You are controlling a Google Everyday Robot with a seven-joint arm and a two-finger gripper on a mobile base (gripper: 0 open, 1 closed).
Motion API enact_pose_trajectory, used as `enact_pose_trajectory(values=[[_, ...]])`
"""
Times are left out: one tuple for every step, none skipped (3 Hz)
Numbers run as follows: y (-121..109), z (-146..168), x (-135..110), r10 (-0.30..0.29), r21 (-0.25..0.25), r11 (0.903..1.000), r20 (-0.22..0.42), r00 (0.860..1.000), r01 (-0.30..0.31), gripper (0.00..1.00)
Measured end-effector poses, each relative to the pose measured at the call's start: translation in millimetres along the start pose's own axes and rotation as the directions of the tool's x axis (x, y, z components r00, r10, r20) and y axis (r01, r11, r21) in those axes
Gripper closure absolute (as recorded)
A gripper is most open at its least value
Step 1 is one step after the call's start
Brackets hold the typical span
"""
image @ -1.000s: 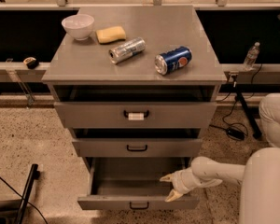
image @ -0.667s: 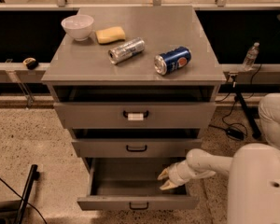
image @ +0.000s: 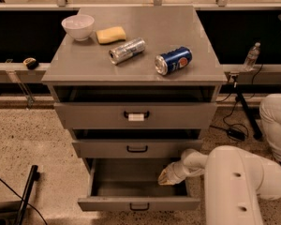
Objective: Open bottom drawer
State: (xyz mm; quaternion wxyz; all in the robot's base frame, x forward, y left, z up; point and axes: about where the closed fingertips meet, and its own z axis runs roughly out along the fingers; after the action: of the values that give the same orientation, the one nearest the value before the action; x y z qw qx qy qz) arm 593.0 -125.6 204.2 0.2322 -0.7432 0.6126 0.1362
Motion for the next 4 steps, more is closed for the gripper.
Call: enact_pose_trajectory(values=[[14.2, 27.8, 22.4, 0.040, -0.048, 0.9980, -0.023, 0.999, -0.041, 1.00], [49.4, 40.5, 41.1, 0.053, -0.129, 0.9899, -0.042, 0.998, -0.059, 1.00], [63.4, 38.5, 46.6, 0.064, -0.151, 0.9862, -0.040, 0.997, -0.069, 1.00], [91.9, 24.9, 55.6, 0.093, -0.171, 0.9807, -0.016, 0.996, -0.094, 1.00]])
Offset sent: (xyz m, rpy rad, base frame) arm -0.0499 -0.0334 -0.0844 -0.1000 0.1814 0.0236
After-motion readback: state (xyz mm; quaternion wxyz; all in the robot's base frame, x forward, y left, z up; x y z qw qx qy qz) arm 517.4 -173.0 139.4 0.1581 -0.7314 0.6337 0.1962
